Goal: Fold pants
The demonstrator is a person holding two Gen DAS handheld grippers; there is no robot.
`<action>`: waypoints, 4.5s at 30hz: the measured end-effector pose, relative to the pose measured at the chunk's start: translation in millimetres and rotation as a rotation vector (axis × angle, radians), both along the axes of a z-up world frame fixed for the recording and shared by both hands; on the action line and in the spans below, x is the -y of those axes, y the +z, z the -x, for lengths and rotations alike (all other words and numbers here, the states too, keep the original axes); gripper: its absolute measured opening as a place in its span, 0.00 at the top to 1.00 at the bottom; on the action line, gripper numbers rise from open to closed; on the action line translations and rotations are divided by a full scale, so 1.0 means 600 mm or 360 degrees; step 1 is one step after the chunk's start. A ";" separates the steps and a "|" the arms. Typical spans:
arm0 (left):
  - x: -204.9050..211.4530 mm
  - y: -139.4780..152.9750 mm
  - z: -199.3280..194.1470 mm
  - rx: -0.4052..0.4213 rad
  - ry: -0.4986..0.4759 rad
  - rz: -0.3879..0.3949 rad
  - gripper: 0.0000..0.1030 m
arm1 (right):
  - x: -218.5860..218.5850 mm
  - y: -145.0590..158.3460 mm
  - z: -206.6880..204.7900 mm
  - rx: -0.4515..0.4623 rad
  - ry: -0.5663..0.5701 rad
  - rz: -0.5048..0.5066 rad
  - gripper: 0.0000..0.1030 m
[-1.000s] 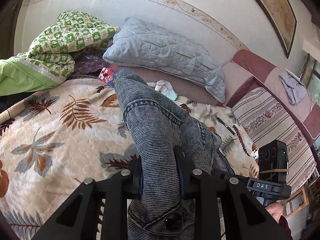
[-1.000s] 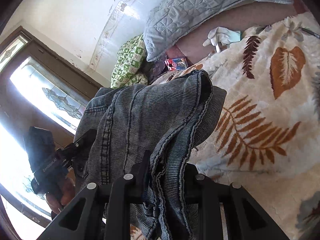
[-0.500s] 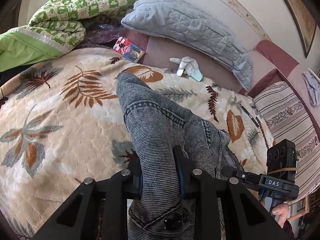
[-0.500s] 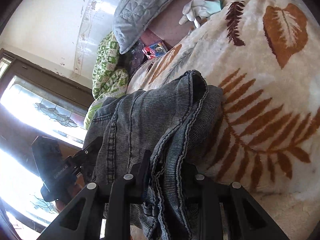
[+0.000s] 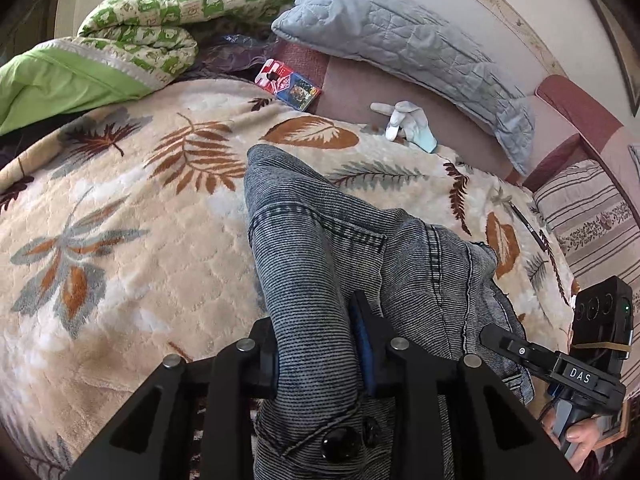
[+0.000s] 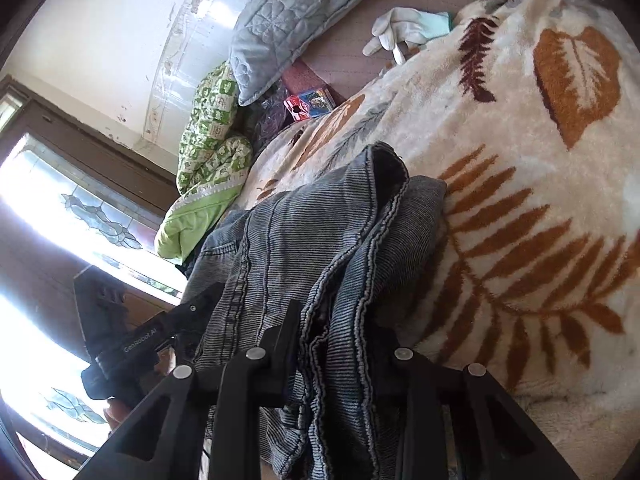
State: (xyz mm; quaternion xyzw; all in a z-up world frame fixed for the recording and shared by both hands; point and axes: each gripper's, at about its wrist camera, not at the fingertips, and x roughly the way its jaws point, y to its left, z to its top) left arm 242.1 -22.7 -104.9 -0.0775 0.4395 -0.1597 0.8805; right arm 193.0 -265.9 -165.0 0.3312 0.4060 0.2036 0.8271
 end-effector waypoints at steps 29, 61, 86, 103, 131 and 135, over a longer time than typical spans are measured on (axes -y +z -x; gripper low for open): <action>0.031 0.004 0.013 0.0133 0.0044 -0.0336 0.71 | -0.009 0.033 0.021 0.0142 -0.0068 0.0185 0.73; 0.047 -0.002 0.031 0.0228 0.0042 -0.0494 0.71 | -0.020 0.034 0.022 0.0090 -0.0054 0.0301 0.73; 0.053 0.002 0.041 0.0229 0.0031 -0.0510 0.71 | -0.028 0.046 0.035 0.0090 -0.0065 0.0388 0.73; 0.056 0.003 0.047 0.0255 0.0039 -0.0531 0.70 | -0.022 0.033 0.033 -0.0017 -0.0104 0.0383 0.73; 0.056 0.006 0.052 0.0269 0.0034 -0.0532 0.70 | -0.022 0.032 0.034 -0.0007 -0.0100 0.0383 0.73; 0.056 0.007 0.052 0.0270 0.0034 -0.0534 0.70 | -0.023 0.034 0.035 -0.0006 -0.0101 0.0381 0.73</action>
